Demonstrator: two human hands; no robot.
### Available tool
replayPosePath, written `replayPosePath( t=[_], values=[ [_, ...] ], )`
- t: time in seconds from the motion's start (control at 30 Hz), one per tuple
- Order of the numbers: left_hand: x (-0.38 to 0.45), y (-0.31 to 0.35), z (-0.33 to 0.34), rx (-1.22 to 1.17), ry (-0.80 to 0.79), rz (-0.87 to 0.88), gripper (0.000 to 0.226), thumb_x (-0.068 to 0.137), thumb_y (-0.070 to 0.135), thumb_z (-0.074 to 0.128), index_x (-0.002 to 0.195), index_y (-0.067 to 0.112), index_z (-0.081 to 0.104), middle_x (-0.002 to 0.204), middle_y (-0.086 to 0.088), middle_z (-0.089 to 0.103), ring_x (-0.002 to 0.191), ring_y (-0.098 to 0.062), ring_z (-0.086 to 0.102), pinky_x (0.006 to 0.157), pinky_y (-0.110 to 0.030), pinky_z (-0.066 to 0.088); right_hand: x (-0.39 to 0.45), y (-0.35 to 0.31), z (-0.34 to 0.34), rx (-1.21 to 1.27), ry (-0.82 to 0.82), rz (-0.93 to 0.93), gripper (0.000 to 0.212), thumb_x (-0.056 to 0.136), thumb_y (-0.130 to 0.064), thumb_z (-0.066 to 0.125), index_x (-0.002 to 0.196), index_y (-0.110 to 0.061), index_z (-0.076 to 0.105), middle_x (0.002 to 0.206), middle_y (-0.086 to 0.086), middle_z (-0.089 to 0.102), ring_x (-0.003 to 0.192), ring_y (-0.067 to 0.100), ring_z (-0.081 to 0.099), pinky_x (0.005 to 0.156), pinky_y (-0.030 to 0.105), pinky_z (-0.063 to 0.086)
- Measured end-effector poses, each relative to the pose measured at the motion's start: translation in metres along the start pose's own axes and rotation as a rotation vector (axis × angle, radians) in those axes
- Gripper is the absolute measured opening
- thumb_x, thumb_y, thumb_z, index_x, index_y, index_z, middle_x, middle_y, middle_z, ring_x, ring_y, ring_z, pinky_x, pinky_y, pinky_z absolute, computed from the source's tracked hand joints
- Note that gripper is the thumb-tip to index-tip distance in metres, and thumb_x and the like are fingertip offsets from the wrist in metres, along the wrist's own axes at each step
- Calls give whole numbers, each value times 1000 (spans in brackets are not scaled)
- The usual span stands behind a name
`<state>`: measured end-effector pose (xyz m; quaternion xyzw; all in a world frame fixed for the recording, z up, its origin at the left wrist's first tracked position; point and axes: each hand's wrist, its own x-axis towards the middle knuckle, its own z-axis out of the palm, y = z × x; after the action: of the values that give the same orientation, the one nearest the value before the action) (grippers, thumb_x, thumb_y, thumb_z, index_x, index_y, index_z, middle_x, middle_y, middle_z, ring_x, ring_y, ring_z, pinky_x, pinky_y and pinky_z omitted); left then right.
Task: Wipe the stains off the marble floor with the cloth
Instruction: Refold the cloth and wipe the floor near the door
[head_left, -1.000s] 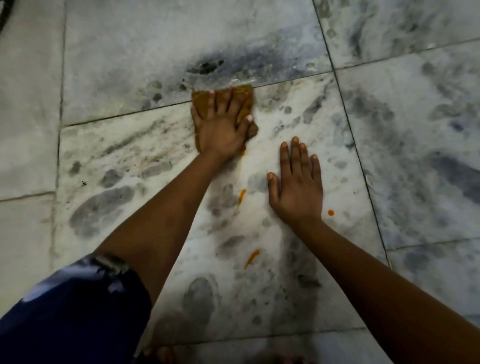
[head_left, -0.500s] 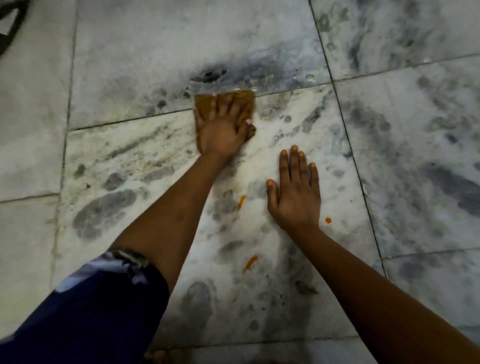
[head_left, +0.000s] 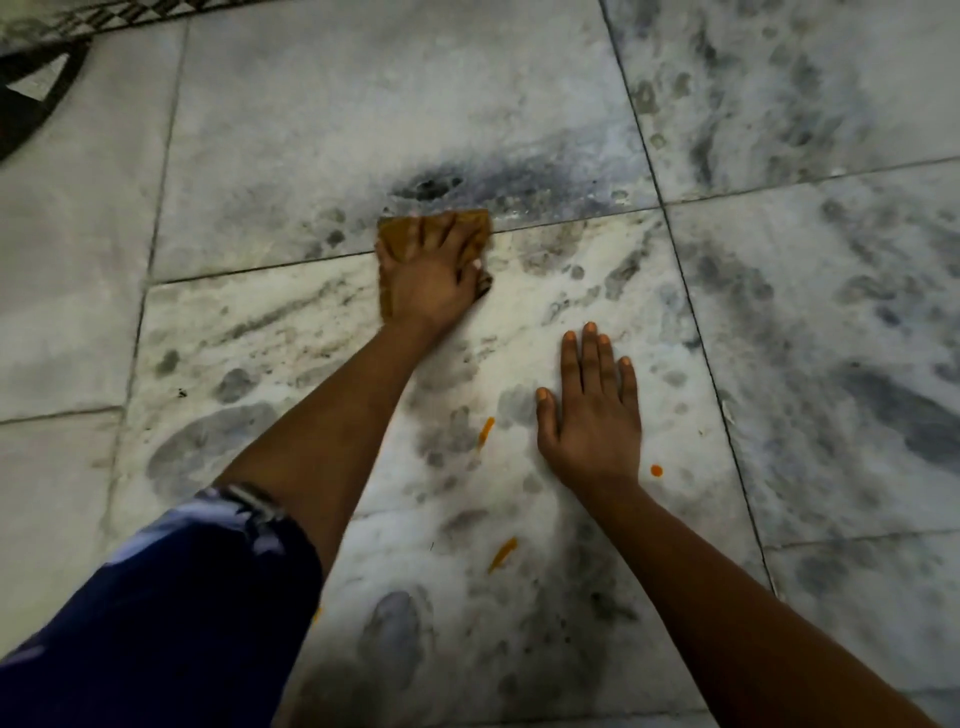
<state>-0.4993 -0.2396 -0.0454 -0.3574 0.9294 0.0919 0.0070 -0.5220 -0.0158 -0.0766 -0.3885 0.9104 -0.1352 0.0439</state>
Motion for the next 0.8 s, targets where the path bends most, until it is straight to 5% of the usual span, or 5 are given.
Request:
replayPosePath(
  t=[0.13, 0.27, 0.43, 0.53, 0.8],
  values=[
    [-35, 26, 13, 18, -17, 237, 62, 84, 52, 24, 140, 30, 39, 152, 2, 32, 143, -29, 17, 110, -61, 3, 0, 0, -1, -7, 2, 2, 64, 91, -41, 28, 146, -7, 27, 153, 15, 24, 142, 26, 22, 115, 38, 8],
    [-83, -22, 13, 91, 68, 449, 53, 85, 54, 37, 131, 30, 50, 139, -2, 50, 129, -33, 42, 104, -58, 24, 0, 1, -2, 11, -2, 1, 64, 92, -40, 28, 146, -6, 28, 153, 16, 24, 142, 27, 22, 115, 39, 9],
    [-27, -28, 2, 1, 42, 58, 59, 86, 54, 28, 139, 30, 41, 148, -3, 37, 137, -32, 28, 108, -58, 12, -2, 1, 0, 4, -18, -2, 65, 92, -41, 26, 146, -7, 26, 154, 15, 23, 143, 26, 21, 115, 39, 8],
    [8, 12, 4, -14, -26, 16, 53, 91, 47, 33, 143, 34, 31, 154, 1, 25, 143, -31, 13, 110, -61, 1, 0, 1, -1, -7, -24, -5, 65, 92, -42, 26, 146, -7, 26, 154, 15, 23, 143, 26, 21, 115, 39, 8],
    [-72, -29, 3, 48, -68, 556, 55, 89, 51, 27, 137, 30, 43, 148, -2, 40, 139, -31, 28, 108, -60, 12, -2, 2, -4, -4, -42, -14, 65, 92, -43, 22, 147, -6, 25, 154, 16, 21, 143, 27, 20, 114, 38, 4]
  ],
)
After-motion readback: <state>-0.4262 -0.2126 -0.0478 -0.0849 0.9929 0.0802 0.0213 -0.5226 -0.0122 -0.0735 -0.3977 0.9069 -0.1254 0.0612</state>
